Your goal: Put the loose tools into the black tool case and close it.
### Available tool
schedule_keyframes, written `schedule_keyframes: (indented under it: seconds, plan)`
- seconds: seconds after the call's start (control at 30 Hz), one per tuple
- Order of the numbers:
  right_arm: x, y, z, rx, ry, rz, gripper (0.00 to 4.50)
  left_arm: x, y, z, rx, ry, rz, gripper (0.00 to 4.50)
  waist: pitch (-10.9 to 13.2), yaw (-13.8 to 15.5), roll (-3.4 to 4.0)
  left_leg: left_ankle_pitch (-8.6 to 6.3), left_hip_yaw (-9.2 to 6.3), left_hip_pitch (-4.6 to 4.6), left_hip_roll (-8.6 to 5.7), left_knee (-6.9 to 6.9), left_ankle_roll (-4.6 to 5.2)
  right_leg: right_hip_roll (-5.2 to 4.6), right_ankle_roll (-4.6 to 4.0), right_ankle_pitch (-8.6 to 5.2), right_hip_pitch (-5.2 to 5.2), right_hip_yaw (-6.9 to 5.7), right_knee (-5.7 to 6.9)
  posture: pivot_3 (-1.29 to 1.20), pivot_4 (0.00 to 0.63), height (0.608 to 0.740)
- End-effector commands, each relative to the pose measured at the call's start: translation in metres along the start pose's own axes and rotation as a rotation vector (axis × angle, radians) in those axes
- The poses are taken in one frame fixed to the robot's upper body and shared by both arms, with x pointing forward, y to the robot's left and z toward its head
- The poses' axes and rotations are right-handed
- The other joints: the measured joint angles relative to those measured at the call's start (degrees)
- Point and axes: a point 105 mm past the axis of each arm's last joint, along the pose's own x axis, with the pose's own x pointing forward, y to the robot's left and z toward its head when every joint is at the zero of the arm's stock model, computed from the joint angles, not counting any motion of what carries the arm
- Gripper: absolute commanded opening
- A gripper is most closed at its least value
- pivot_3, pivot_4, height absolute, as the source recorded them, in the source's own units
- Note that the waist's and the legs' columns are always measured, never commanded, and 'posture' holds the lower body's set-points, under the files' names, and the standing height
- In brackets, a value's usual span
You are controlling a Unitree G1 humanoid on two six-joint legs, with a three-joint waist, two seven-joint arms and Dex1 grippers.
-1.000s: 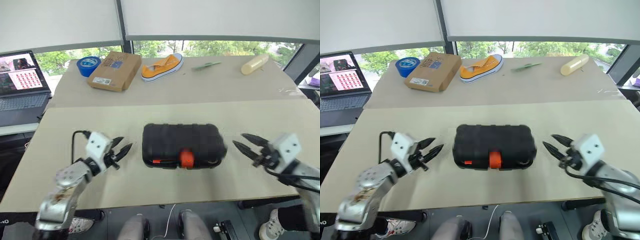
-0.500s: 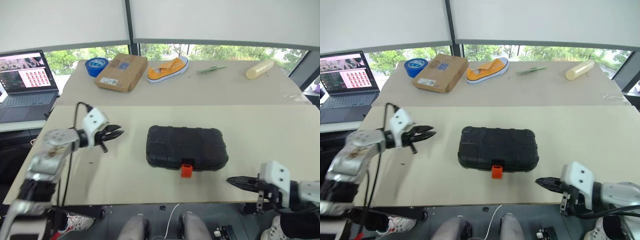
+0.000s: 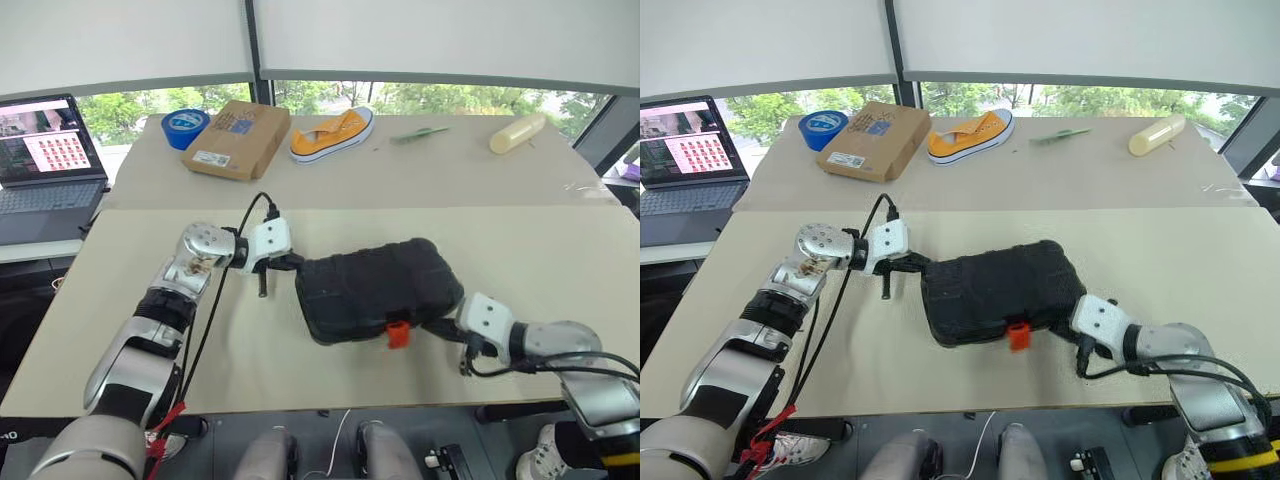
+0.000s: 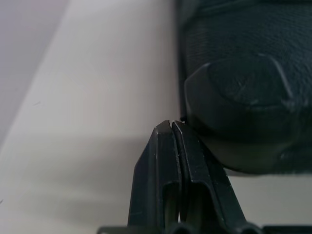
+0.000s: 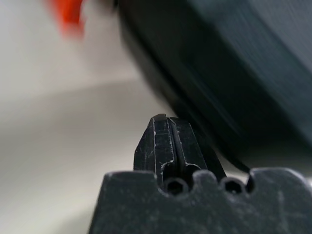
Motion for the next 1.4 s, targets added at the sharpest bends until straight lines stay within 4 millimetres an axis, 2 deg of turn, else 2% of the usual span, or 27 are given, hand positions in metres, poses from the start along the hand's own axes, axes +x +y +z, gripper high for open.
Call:
schedule_keyframes:
  seconds: [0.03,0.17,0.27,0.33,0.4,0.47,0.53,0.6,0.7,0.87,0.97,1.07,1.17,1.4]
  plan:
    - [-0.011,-0.028,0.002,-0.027,-0.008,-0.142,0.0,-0.003,-0.01,0.027,0.046,-0.085,-0.092,0.1,0.01,0.25,0.01,0.0,0.0,0.0,0.0,0.0,0.0,0.0,0.0,0.0,-0.02,0.0,0.02,0.0,0.15,0.735]
    - [-0.023,-0.027,0.005,0.013,-0.034,-0.128,0.0,-0.012,-0.006,0.043,0.04,-0.129,-0.082,0.1,0.01,0.45,0.02,0.01,-0.11,-0.3,0.02,0.15,-0.02,0.0,0.03,-0.01,-0.16,-0.13,0.03,0.0,0.15,0.735]
    - [-0.041,-0.017,0.024,0.091,-0.116,-0.033,0.0,-0.013,0.003,0.082,0.016,-0.24,-0.087,0.1,0.03,0.54,0.04,-0.01,-0.12,-0.41,0.0,0.23,0.02,-0.02,0.06,0.0,-0.19,-0.14,0.02,0.0,0.15,0.735]
    - [-0.048,-0.007,0.031,0.113,-0.127,0.041,0.0,-0.006,-0.006,0.1,0.019,-0.279,-0.147,0.1,0.03,0.71,0.05,-0.12,-0.25,-0.54,0.0,0.38,0.21,-0.02,0.1,0.03,-0.19,-0.22,0.02,0.0,0.15,0.735]
    - [-0.049,0.003,0.032,0.11,-0.104,0.093,0.0,0.008,-0.021,0.105,0.078,-0.266,-0.213,0.1,0.03,0.51,0.05,-0.15,-0.26,-0.5,0.0,0.42,0.26,-0.02,0.13,0.04,-0.11,-0.21,0.0,0.0,0.15,0.735]
    - [-0.048,0.012,0.031,0.111,-0.083,0.134,0.0,0.021,-0.032,0.104,0.136,-0.237,-0.248,0.1,0.03,0.4,0.05,-0.18,-0.24,-0.25,0.01,0.36,0.3,-0.01,0.14,0.03,0.1,-0.19,-0.05,0.0,0.15,0.735]
    - [-0.043,0.02,0.03,0.113,-0.07,0.159,0.0,0.036,-0.034,0.1,0.199,-0.199,-0.242,0.1,0.03,0.29,0.05,-0.18,-0.22,-0.21,0.01,0.32,0.3,0.01,0.14,0.02,0.09,-0.16,-0.04,0.0,0.15,0.735]
    - [-0.032,0.028,0.027,0.11,-0.054,0.17,0.0,0.054,-0.038,0.092,0.256,-0.153,-0.244,0.1,0.03,0.22,0.04,-0.17,-0.19,-0.17,0.01,0.32,0.29,0.04,0.13,0.02,0.08,-0.09,-0.05,0.0,0.15,0.735]
    - [-0.017,0.033,0.018,0.101,-0.011,0.153,0.0,0.069,-0.043,0.081,0.306,-0.109,-0.257,0.1,0.04,0.36,0.03,-0.17,-0.17,-0.13,0.01,0.33,0.28,0.03,0.13,0.02,0.08,-0.07,-0.08,0.0,0.15,0.735]
    - [-0.004,0.027,0.01,0.117,0.014,0.082,0.0,0.072,-0.05,0.059,0.407,-0.033,-0.293,0.1,0.03,0.4,0.04,-0.16,-0.15,-0.06,-0.04,0.35,0.27,-0.04,0.13,0.02,0.12,-0.03,-0.19,0.0,0.15,0.735]
    - [0.001,0.028,0.011,0.122,0.002,0.076,0.0,0.071,-0.051,0.052,0.423,-0.018,-0.297,0.1,0.01,0.35,0.05,-0.16,-0.16,0.01,-0.01,0.33,0.27,-0.02,0.13,0.02,0.16,-0.03,-0.17,0.0,0.15,0.735]
    - [0.005,0.025,0.014,0.119,-0.026,0.041,0.0,0.072,-0.05,0.052,0.405,-0.026,-0.292,0.1,-0.04,0.3,0.01,-0.17,-0.15,0.1,0.01,0.33,0.28,0.0,0.13,0.02,0.23,-0.02,-0.16,0.0,0.15,0.735]
    - [0.005,0.025,0.029,0.154,-0.118,0.029,0.0,0.072,-0.049,0.054,0.398,-0.033,-0.29,0.1,-0.07,0.3,0.0,-0.17,-0.15,0.17,0.02,0.33,0.28,0.02,0.12,0.02,0.28,-0.01,-0.11,0.0,0.15,0.735]
    - [0.01,0.018,0.041,0.14,-0.214,-0.061,0.0,0.076,-0.048,0.059,0.401,-0.048,-0.292,0.1,-0.08,0.01,0.01,-0.16,-0.11,0.17,0.01,0.34,0.28,0.03,0.12,0.02,0.22,0.04,-0.02,0.0,0.15,0.735]
